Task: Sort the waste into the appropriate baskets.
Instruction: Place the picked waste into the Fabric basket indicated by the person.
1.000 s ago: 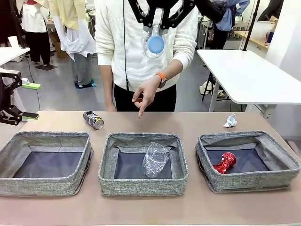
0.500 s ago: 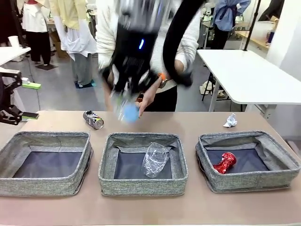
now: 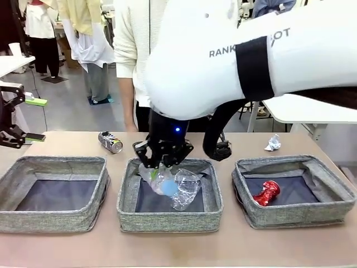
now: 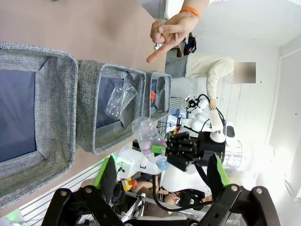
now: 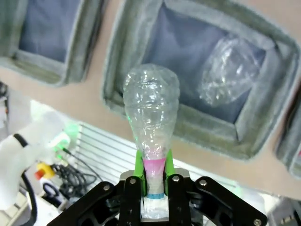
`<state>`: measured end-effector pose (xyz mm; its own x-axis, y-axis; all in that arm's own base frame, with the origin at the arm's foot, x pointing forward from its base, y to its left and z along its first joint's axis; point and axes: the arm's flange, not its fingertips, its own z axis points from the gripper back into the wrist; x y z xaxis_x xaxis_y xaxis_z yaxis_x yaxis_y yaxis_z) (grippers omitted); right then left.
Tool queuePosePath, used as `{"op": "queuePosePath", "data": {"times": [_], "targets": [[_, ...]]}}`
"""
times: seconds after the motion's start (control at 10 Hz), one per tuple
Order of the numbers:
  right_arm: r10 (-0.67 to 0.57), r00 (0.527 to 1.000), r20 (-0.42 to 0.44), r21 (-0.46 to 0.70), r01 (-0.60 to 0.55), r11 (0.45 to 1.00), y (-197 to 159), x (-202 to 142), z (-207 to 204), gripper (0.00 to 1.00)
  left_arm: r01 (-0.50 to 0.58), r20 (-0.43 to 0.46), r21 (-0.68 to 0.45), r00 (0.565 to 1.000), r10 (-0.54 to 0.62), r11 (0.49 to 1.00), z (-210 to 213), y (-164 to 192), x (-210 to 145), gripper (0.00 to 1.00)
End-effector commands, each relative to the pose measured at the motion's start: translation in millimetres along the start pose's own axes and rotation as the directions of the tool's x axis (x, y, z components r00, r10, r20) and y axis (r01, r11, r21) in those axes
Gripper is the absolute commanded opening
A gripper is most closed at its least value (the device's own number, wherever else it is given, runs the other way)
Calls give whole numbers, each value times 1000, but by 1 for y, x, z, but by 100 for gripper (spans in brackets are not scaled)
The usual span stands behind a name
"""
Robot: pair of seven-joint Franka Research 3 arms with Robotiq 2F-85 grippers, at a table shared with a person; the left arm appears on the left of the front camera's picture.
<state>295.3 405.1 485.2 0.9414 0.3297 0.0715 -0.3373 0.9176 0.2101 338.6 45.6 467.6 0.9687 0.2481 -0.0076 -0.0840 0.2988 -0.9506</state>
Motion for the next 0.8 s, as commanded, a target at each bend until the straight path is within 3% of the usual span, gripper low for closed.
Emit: {"op": "queuePosePath", "data": {"times": [0.0, 0.5, 0.6, 0.7], "targets": [[10, 1000, 28, 136, -14, 991, -10, 2, -4, 18, 19, -12, 2, 1000, -19, 1000, 2, 2, -2, 100], [-47, 995, 85, 97, 39, 995, -16, 6, -11, 18, 19, -12, 2, 1000, -19, 1000, 2, 2, -2, 100], [-41, 994, 102, 102, 31, 994, -17, 6, -11, 77, 19, -12, 2, 1000, -19, 1000, 2, 2, -2, 100], [-48, 993, 106, 92, 38, 995, -16, 5, -10, 78, 19, -12, 2, 1000, -19, 1000, 2, 2, -2, 100]]}}
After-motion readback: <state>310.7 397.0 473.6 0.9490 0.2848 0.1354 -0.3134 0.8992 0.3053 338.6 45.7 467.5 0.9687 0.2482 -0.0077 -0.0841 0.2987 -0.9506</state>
